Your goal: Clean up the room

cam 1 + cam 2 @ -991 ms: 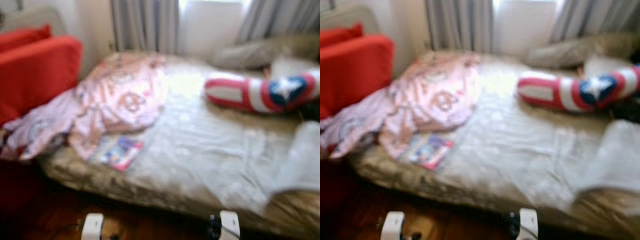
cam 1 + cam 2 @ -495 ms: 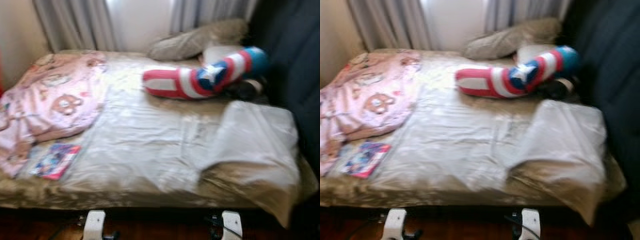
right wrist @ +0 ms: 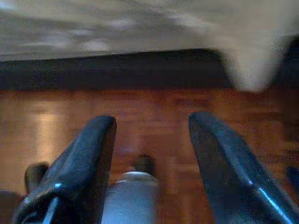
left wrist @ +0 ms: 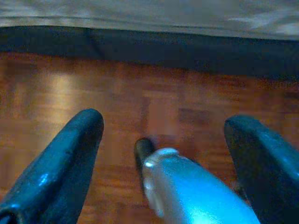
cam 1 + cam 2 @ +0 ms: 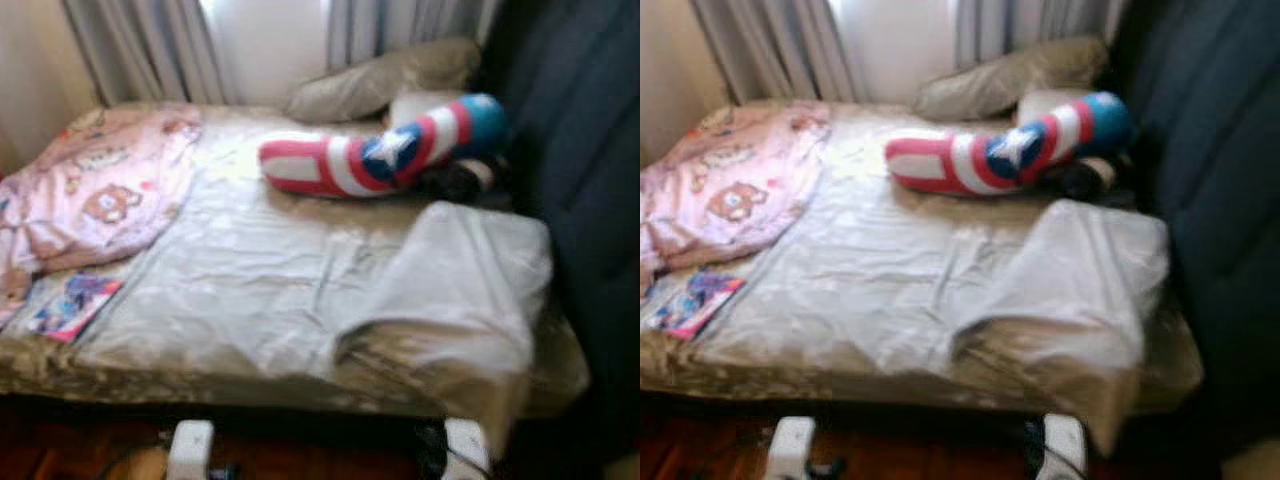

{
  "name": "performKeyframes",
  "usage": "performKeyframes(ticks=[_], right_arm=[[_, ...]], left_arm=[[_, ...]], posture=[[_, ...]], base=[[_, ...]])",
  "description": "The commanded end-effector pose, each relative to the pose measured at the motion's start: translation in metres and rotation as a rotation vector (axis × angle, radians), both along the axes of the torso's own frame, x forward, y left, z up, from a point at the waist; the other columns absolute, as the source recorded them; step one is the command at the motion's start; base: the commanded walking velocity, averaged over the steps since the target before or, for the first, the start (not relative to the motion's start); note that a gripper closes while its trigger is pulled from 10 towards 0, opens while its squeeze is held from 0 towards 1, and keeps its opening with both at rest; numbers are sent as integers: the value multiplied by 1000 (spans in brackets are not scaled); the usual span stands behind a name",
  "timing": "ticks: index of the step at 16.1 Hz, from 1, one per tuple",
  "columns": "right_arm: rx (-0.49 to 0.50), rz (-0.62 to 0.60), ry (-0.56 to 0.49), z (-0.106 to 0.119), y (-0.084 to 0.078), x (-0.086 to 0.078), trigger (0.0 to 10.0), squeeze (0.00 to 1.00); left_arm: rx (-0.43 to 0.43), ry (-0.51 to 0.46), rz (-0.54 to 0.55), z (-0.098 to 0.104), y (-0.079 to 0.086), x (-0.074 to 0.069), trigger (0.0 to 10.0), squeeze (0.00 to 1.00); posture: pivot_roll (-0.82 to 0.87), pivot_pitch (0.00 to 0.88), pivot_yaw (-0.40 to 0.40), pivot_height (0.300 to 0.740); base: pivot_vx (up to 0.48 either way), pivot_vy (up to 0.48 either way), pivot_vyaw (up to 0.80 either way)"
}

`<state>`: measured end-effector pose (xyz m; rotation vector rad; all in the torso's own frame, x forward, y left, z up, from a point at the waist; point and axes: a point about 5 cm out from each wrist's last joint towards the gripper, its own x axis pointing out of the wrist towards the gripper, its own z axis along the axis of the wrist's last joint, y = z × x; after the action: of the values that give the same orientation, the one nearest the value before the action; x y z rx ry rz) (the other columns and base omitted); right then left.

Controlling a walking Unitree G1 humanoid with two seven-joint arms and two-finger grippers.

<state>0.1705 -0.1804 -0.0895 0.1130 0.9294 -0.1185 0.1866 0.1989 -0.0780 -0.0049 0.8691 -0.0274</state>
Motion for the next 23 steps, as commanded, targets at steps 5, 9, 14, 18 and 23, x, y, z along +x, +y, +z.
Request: performKeyframes(ticks=[5,9,14,18,23], right_arm=[[8,0,-16,3,2,6,10000,0],[9,-4,-31,4,2,8,10000,0],[13,2,-37,4,2,8,10000,0],[11,8,-34,3,3,7,10000,0],[8,16,-30,3,4,6,10000,0]], left_arm=[[12,18,17,-1,7,-3,10000,0],[5,-29,29,4,6,5,10000,0],[-1,-31,46,5,8,6,10000,0],[-2,-23,62,3,10,3,10000,0],[-15,-58,47,6,8,8,10000,0]], posture=[[60,17,-9,740],[58,27,-12,740],[56,27,-14,740],[62,10,-17,740],[61,3,-18,740]], base=[[0,-149,-625],[0,0,0],[0,0,0],[0,360,0],[0,96,0]])
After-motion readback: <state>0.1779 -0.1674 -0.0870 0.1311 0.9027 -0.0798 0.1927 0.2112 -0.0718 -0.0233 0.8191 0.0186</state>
